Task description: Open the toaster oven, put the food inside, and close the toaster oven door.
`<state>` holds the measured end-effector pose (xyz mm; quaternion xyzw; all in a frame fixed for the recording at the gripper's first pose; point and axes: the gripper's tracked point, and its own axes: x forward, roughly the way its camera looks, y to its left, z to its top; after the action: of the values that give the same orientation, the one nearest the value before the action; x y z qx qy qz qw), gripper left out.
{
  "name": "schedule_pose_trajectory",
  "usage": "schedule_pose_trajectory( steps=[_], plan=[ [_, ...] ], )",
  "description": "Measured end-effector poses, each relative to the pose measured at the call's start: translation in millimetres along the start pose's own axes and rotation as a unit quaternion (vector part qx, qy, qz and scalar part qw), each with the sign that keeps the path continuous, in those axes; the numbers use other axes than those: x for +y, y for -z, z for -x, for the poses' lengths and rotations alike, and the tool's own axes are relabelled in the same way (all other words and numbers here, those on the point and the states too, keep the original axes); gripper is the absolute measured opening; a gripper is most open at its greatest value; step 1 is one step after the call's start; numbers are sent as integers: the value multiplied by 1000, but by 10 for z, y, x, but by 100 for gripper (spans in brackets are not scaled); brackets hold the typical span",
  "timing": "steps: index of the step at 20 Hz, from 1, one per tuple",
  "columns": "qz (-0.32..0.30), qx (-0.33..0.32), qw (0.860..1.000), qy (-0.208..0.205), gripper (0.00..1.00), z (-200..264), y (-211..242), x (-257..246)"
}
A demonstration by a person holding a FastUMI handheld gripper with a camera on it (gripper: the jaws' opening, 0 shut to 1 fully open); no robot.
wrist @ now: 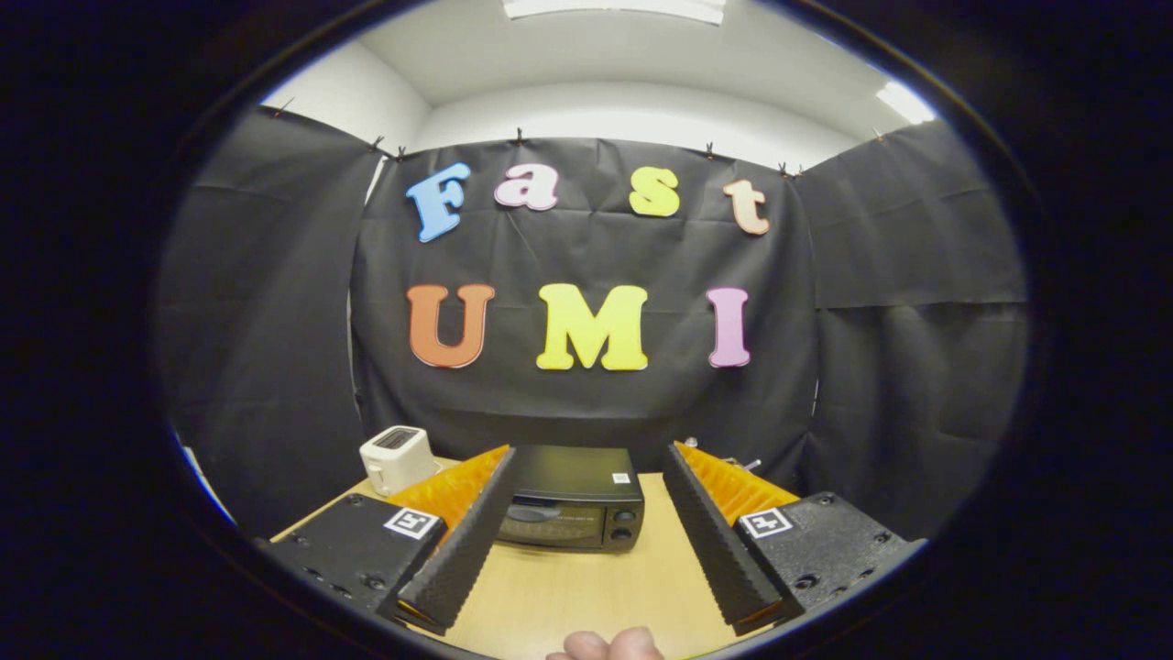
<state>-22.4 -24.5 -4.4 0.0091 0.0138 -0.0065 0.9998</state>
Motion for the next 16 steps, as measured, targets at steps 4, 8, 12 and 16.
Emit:
schedule_pose_trajectory(
  steps=[4,8,12,16],
  plan=[
    [6,-10,1000,6,100,31,-30,-88],
    [8,4,1000,0,100,16,22,-60],
    [8,17,1000,-9,100,-127,101,27],
    [17,43,999,-12,100,-378,322,120]
  ],
)
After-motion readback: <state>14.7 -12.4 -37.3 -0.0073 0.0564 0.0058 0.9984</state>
